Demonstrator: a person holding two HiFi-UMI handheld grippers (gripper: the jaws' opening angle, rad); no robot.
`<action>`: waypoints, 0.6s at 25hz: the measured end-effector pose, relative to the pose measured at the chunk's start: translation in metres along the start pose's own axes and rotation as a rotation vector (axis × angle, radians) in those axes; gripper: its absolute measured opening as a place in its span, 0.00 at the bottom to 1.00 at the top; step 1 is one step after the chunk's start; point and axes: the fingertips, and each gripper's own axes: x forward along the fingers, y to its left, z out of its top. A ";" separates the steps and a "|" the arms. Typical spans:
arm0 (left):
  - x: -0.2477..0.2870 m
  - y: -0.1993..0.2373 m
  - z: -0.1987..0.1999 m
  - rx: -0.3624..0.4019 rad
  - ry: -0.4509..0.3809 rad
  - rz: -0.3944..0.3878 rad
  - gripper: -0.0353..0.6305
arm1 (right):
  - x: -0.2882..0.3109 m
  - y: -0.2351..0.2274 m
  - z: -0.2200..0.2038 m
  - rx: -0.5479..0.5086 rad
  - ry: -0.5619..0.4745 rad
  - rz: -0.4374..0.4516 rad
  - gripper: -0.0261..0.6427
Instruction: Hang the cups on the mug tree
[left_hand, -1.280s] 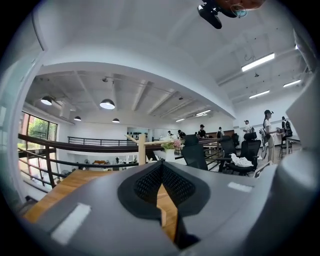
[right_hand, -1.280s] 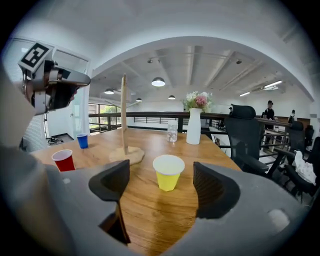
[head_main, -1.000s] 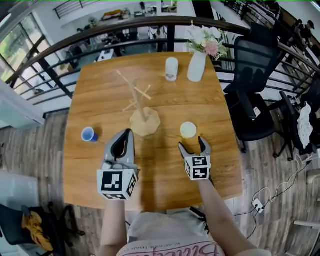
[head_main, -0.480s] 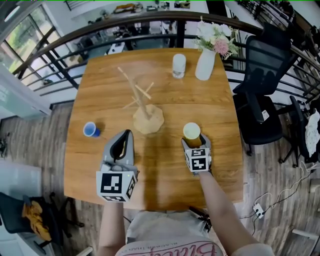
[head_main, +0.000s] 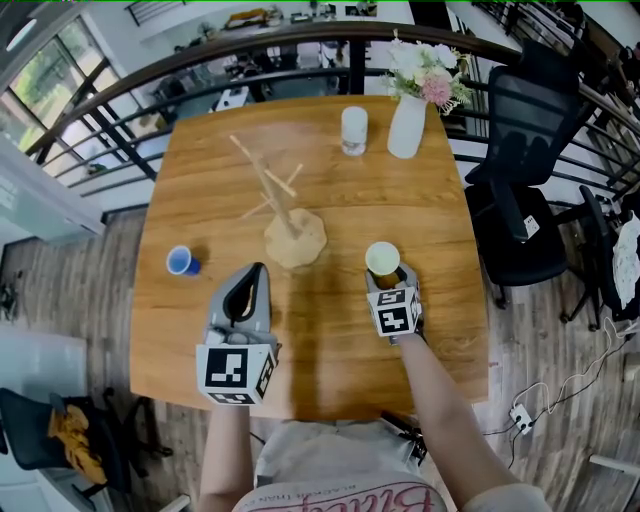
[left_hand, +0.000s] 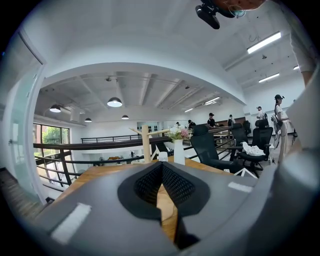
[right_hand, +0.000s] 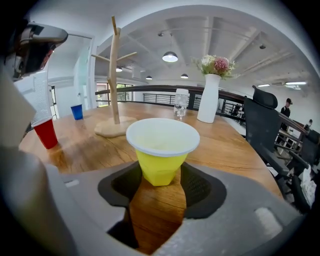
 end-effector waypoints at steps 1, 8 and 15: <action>-0.001 -0.001 0.000 -0.001 -0.002 0.001 0.07 | -0.001 0.001 0.002 -0.005 -0.010 0.005 0.39; -0.005 -0.005 0.002 -0.020 -0.020 0.013 0.07 | -0.018 0.005 0.019 -0.032 -0.059 0.031 0.39; -0.014 -0.009 0.005 -0.042 -0.049 0.050 0.07 | -0.041 0.009 0.029 -0.072 -0.080 0.055 0.39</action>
